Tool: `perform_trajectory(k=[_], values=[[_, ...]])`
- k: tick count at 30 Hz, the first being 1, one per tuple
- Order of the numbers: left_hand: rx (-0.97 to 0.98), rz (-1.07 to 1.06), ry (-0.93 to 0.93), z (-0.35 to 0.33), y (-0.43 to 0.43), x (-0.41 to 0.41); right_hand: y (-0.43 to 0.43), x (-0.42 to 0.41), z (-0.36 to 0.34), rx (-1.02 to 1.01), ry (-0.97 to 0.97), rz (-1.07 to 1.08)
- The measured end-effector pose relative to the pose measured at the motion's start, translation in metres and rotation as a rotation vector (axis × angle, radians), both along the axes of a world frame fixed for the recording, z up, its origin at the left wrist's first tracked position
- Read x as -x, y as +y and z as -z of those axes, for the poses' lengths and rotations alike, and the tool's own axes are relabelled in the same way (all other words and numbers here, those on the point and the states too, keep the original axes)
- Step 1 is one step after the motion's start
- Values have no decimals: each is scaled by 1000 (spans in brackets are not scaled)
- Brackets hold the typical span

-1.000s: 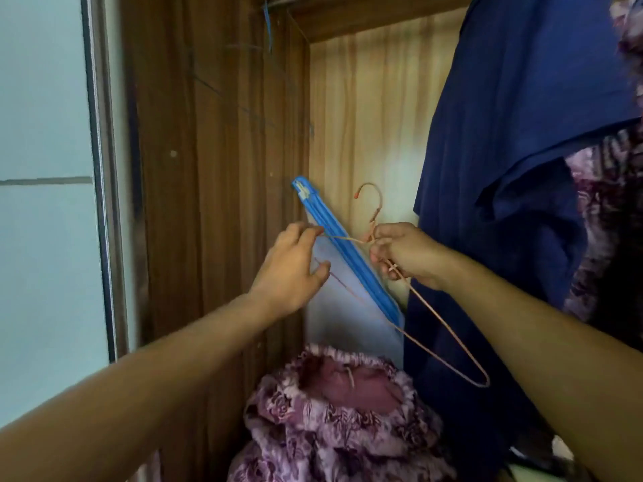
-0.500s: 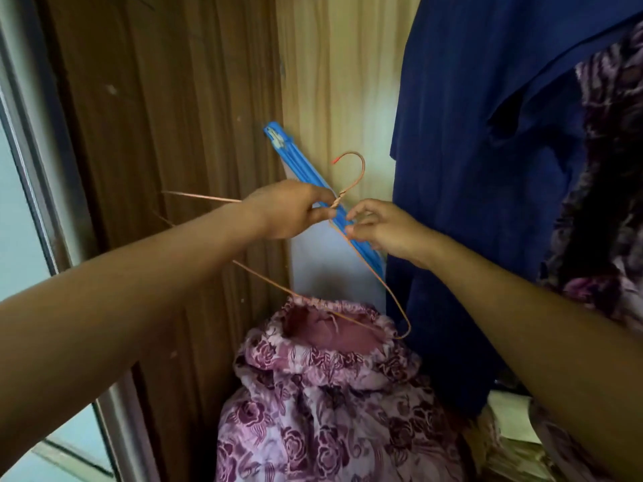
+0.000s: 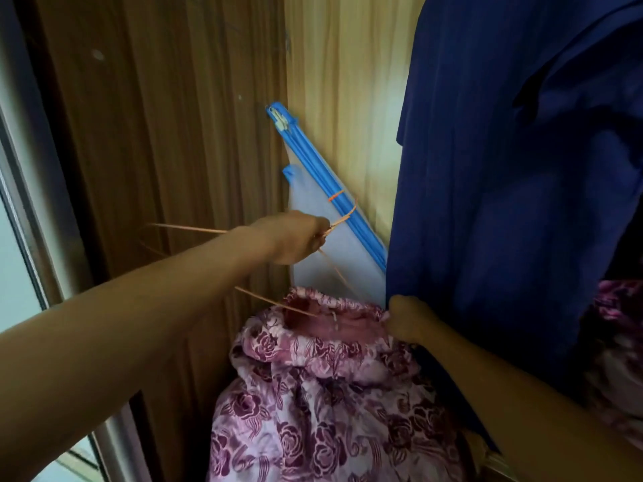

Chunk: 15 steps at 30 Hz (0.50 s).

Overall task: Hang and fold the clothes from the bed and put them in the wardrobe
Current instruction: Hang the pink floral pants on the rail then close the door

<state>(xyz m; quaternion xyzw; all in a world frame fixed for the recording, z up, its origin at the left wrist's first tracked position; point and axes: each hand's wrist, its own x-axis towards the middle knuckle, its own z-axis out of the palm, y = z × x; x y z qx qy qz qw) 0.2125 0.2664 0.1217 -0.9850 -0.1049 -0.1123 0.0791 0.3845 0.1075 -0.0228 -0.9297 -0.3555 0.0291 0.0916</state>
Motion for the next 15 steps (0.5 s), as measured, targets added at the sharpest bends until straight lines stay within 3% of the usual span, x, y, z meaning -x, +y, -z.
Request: perform_trajectory(k=[3,8,11,15], values=[[77,27,-31,10,11,-2,6,-9,-19,-304,-5,66],[356,163,-337,26,12,-15,20,6,-71,-890,93,-145],[451,232,-493,38,10,-17,18,13,-91,-911,48,-268],[545,257,-609,52,13,-12,-2,7,-87,-678,257,-354]])
